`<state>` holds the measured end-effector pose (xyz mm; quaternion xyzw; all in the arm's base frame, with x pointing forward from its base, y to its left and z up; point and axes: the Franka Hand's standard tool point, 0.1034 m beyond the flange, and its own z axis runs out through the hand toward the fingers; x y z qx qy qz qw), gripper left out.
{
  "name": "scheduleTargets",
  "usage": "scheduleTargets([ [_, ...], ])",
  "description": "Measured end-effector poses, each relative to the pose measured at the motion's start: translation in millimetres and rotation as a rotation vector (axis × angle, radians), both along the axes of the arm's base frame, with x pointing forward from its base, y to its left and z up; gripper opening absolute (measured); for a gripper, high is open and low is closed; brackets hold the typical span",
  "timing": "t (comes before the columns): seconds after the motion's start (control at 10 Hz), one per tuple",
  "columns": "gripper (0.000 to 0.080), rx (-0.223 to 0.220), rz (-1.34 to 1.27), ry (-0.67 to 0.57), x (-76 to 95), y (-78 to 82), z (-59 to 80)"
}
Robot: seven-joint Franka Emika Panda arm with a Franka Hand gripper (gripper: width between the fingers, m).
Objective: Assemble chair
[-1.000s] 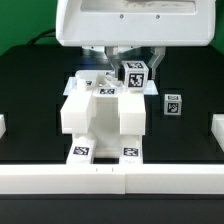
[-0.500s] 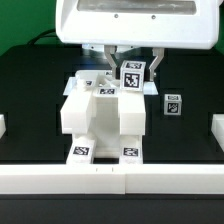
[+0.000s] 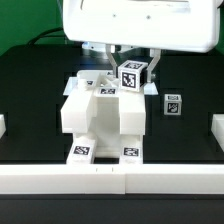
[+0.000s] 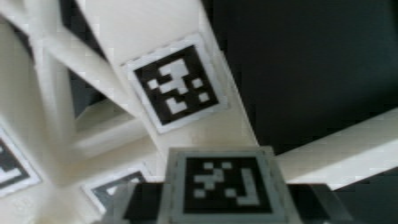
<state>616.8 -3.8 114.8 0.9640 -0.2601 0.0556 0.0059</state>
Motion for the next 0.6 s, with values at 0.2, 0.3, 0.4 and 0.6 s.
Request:
scheduleTargets([
  [0.2, 0.0271, 0.015, -0.102, -0.004, 0.0, 0.8, 0.0],
  [0.3, 0.0271, 0.023, -0.147, -0.006, 0.0, 1.4, -0.1],
  [0.4, 0.0271, 0.032, -0.217, -0.009, 0.0, 2.1, -0.1],
  [0.6, 0.0271, 0.054, -0.347, -0.013, 0.0, 4.2, -0.2],
])
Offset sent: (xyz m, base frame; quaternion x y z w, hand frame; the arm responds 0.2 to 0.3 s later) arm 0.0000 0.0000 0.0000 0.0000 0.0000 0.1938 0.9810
